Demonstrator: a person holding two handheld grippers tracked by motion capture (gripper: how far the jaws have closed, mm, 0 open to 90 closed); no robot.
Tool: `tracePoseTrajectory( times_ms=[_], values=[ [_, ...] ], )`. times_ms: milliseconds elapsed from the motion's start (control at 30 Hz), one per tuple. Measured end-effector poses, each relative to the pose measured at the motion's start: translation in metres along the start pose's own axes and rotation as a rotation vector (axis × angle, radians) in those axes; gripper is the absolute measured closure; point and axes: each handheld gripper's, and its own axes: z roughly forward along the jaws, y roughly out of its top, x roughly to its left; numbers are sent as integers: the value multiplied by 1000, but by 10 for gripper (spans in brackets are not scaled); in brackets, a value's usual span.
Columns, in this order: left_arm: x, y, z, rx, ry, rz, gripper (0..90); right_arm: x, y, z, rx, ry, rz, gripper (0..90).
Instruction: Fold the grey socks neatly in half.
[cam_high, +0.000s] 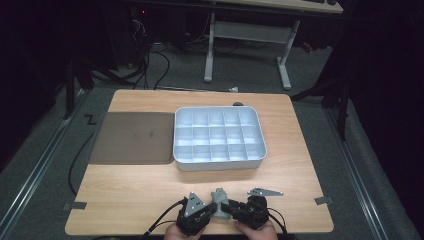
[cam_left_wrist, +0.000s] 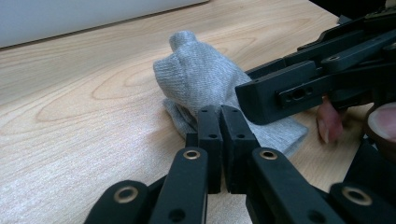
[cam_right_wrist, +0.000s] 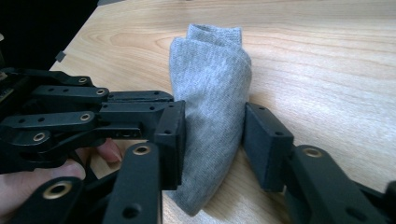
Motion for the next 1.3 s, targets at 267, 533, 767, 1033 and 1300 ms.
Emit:
tracePoseTrajectory(
  times_ms=[267,533,767,1033,1300],
  values=[
    [-2,3,1,13,8,18,880,-2,4,3,19,21,10,654],
    [-1,6,4,25,7,24,881,-6,9,2,53,50,32,715],
    [0,9,4,36,10,30,828,-3,7,1,35,39,-39,759],
    [17,15,-11,15,21,23,610,3,8,-3,25,-13,-99,761],
    [39,17,-39,-28,145,95,567,-2,10,-13,4,-77,-123,760]
  ],
)
